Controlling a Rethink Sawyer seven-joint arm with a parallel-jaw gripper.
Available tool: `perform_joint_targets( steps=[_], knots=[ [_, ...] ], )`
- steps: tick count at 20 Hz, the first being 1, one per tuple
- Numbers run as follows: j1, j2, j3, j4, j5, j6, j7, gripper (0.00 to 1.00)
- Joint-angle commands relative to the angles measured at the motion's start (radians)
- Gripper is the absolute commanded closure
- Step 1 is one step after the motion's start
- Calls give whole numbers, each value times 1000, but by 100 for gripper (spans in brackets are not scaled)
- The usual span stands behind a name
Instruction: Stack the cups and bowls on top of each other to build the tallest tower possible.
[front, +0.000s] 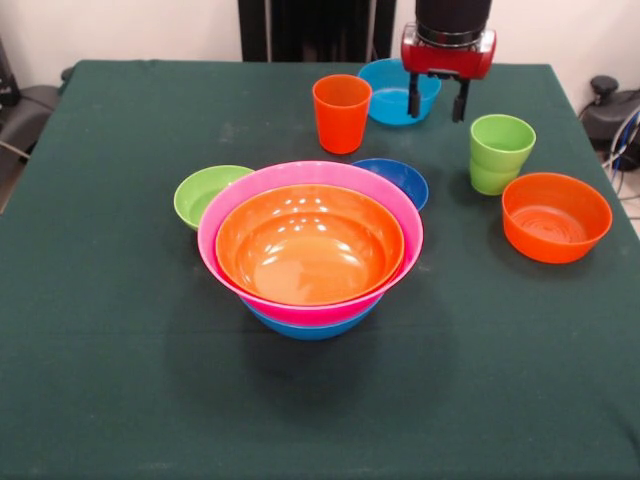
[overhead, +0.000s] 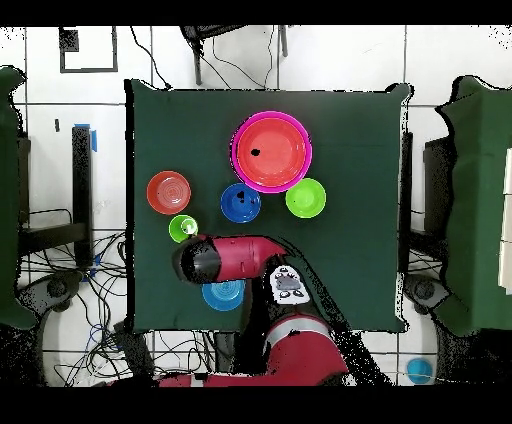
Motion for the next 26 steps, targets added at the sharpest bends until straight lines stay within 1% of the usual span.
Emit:
perform_joint_targets(
  steps=[1, 6, 8, 10, 11, 14, 17, 21, 26],
  knots=[
    [52, 19, 42, 17, -23, -44, 89, 0],
    [50, 17, 40, 10, -16, -34, 87, 0],
    [68, 13, 37, 0, -5, -19, 95, 0],
    [87, -8, 34, -1, 20, 6, 116, 0],
    [101, -27, 31, -1, 40, 32, 133, 0],
    [129, -40, 23, -24, 65, 77, 145, 0],
    [140, -37, 13, -31, 75, 75, 147, 0],
    [151, -60, -8, -23, 89, 91, 143, 0],
    [179, -41, -45, -51, 83, 109, 131, 0]
  ],
)
